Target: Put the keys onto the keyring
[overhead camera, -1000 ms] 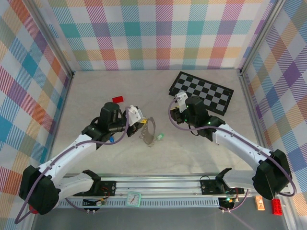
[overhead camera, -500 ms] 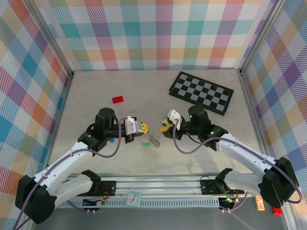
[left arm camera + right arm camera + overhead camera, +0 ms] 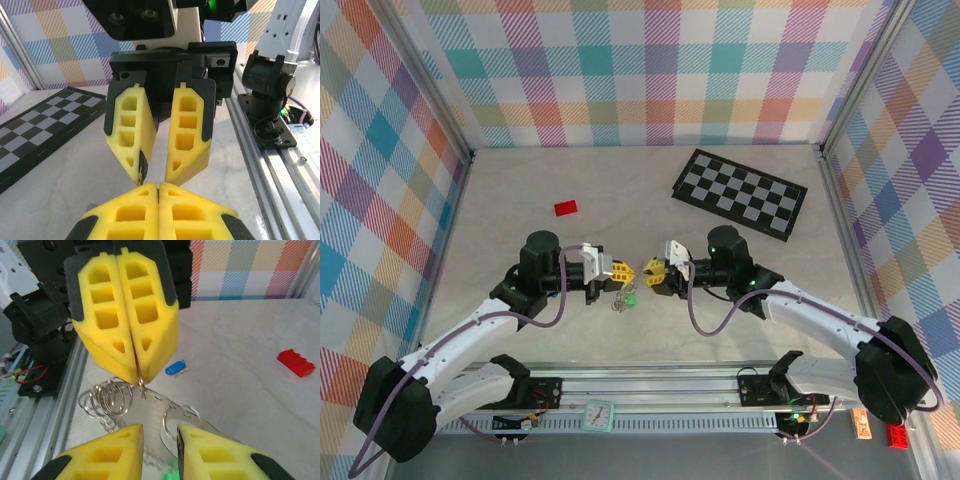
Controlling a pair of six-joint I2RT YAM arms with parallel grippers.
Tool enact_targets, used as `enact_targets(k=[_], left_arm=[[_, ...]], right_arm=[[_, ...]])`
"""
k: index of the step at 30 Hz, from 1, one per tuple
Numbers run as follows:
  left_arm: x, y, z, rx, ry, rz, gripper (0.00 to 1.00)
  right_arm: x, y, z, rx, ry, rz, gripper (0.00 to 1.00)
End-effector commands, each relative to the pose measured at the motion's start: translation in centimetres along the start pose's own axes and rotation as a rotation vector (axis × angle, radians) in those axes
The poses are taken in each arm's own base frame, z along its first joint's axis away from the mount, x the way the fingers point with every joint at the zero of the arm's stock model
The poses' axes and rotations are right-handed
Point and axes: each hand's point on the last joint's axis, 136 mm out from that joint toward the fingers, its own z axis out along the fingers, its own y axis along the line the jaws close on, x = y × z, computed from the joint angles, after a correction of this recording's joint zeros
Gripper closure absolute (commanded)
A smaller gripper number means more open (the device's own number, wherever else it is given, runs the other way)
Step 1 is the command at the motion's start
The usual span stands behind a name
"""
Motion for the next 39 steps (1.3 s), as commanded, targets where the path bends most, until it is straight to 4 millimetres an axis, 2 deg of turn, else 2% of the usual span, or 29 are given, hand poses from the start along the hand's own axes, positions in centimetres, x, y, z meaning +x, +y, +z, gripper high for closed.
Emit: enact_targets(k=[1, 14, 20, 30, 33, 34, 38, 39], left_arm=[[-2.2, -0.5, 0.1, 0.044, -0.101, 0.028, 1.0], [-2.0, -1.0, 0.2, 0.078, -0.108, 0.007, 1.0], [-1.9, -0.9, 0.2, 0.079, -0.107, 0.001, 1.0], [-1.8, -0.9, 0.3, 0.08, -0.1, -0.003, 1.0], [-1.2, -0.7, 0.4, 0.07, -0.079, -0.01, 1.0], [-1.0, -0.5, 0.4, 0.056, -0.063, -0.013, 0.98], [-0.2, 0.1, 0.2, 0.006, -0.003, -0.006, 0.78], [0.0, 0.1, 0.2, 0.002, 0.013, -0.008, 0.76]], right_arm=[[-1.3, 1.4, 0.3, -0.084, -0.06, -0.016, 0.77], [-1.6, 0.6, 1.0, -0.034, -0.08, -0.005, 0.81], [-2.0, 1.3, 1.1, -0.082, -0.107, -0.001, 0.82], [-2.6, 1.4, 1.4, -0.093, -0.133, 0.005, 0.91], [-2.3, 1.2, 1.4, -0.084, -0.126, 0.005, 1.0], [-2.3, 1.2, 1.4, -0.079, -0.123, 0.004, 1.0], [-0.8, 0.9, 1.3, -0.043, -0.056, 0.005, 1.0], [-0.5, 0.8, 1.3, -0.036, -0.04, 0.003, 1.0]])
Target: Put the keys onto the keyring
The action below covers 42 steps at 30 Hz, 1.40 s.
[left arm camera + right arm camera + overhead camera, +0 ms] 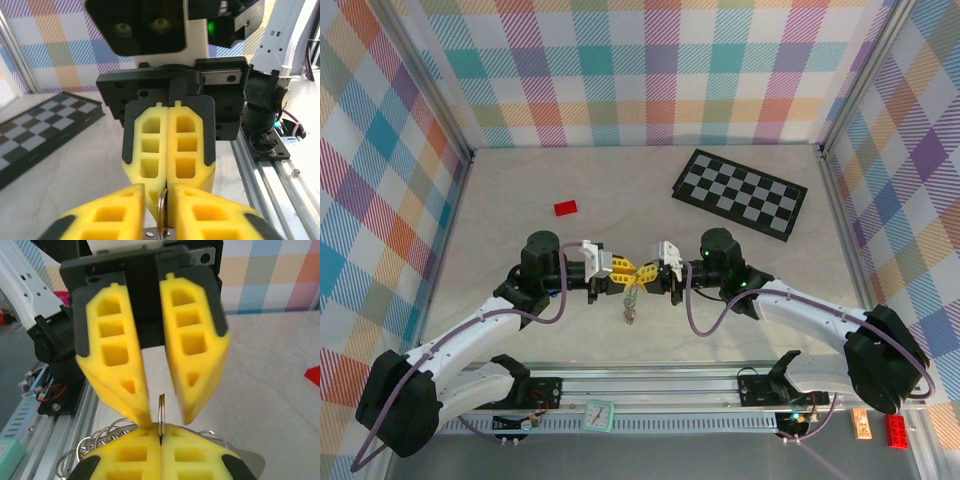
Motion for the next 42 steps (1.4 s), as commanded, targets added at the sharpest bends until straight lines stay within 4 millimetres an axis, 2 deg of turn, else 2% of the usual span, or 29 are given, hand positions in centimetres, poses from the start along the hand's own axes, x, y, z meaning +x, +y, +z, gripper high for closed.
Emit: enact_targets(k=[1, 5, 23, 37, 42], left_arm=[[0.1, 0.0, -0.2, -0.01, 0.049, 0.031, 0.73], [0.7, 0.1, -0.3, -0.014, 0.105, 0.021, 0.68], [2.3, -0.1, -0.3, 0.042, 0.232, 0.015, 0.71], [3.1, -0.3, -0.3, 0.089, 0.303, 0.014, 0.85], [3.0, -0.5, -0.4, 0.095, 0.302, 0.028, 0.99]], right_arm=[[0.4, 0.1, -0.3, 0.02, 0.031, -0.044, 1.0], [1.3, -0.1, -0.4, 0.034, 0.08, -0.063, 1.0], [1.9, 0.0, 0.2, 0.034, 0.222, -0.144, 1.0], [1.8, 0.9, 1.1, -0.007, 0.35, -0.248, 1.0], [0.6, 0.8, 0.9, 0.007, 0.345, -0.247, 1.0]])
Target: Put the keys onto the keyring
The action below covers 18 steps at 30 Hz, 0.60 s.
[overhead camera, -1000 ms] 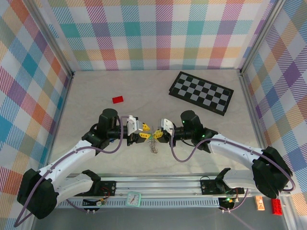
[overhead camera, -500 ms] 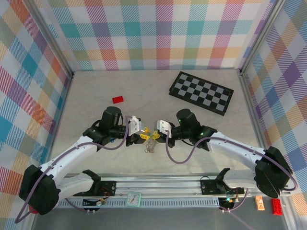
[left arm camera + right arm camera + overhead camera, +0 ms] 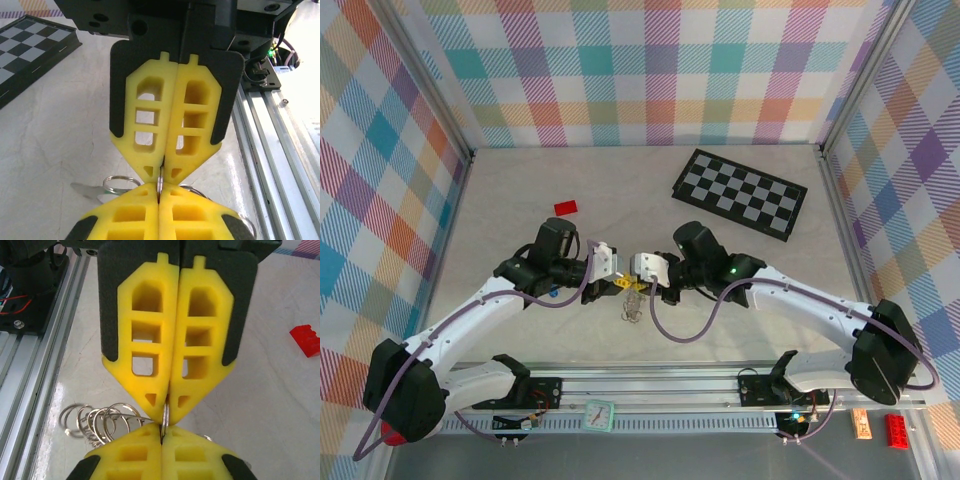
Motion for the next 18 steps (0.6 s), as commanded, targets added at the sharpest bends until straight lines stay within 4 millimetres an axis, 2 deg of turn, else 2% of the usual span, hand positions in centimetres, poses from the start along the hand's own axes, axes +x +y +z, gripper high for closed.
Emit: enact_targets(k=[1, 2, 3, 5, 10, 18], left_arm=[[-0.9, -0.2, -0.2, 0.011, -0.015, 0.035, 1.0], [-1.2, -0.2, -0.2, 0.007, -0.033, 0.033, 1.0], [-1.6, 0.0, -0.2, -0.005, -0.063, 0.037, 1.0], [-2.1, -0.1, -0.1, -0.02, -0.132, 0.01, 1.0], [-3.3, 0.1, -0.5, -0.083, -0.274, 0.007, 1.0], [-3.8, -0.3, -0.5, -0.056, -0.334, -0.023, 1.0]], right_arm=[[-1.8, 0.2, -0.9, -0.002, -0.037, -0.031, 0.95], [-1.8, 0.0, -1.3, 0.014, -0.053, -0.016, 0.86], [-1.8, -0.2, -1.7, 0.029, -0.073, 0.0, 0.82], [-1.4, -0.4, -2.6, 0.059, -0.137, 0.042, 0.78], [-0.7, -0.6, -4.2, 0.137, -0.286, 0.085, 0.76], [-0.3, -0.6, -3.5, 0.127, -0.312, 0.109, 0.78]])
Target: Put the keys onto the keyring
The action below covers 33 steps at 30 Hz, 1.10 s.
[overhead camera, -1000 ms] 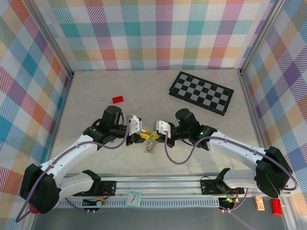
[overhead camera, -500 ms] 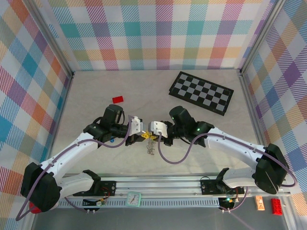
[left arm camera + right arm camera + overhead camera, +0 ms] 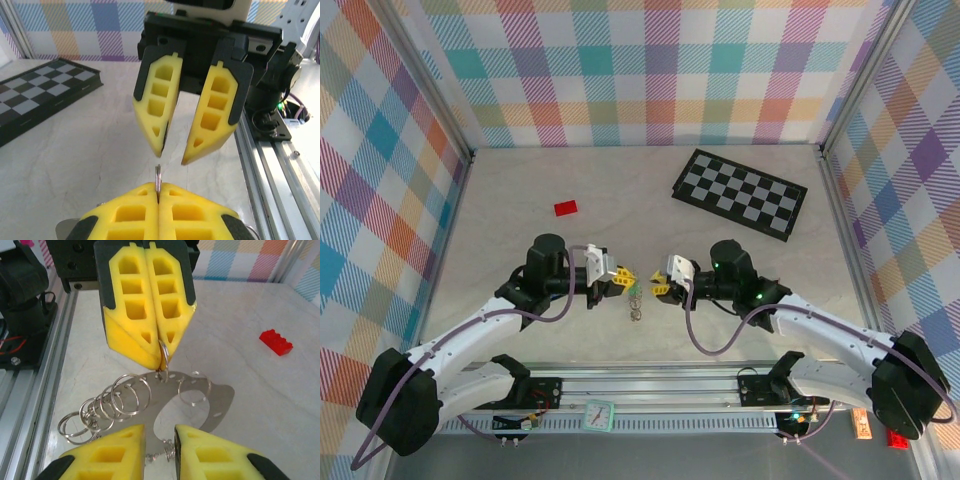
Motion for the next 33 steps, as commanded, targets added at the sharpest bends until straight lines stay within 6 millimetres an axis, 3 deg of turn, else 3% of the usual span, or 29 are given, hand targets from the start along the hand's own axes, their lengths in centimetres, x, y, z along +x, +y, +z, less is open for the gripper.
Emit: enact_targets(k=[1, 14, 27, 33], left_arm=[[-2.3, -0.7, -0.1, 0.038, -0.104, 0.03, 1.0], [-2.7, -0.6, 0.3, 0.039, -0.172, 0.008, 1.0], [-2.5, -0.9, 0.4, 0.059, -0.178, -0.002, 1.0], [-2.5, -1.1, 0.4, 0.07, -0.177, -0.007, 1.0]], right_arm=[[-2.1, -0.2, 0.1, -0.011, -0.092, -0.012, 0.79], [-2.9, -0.1, 0.8, -0.052, -0.129, 0.003, 0.78], [-3.1, -1.6, 1.5, 0.011, -0.136, 0.035, 0.79], [-4.0, -1.3, 1.4, -0.016, -0.171, 0.031, 0.88]])
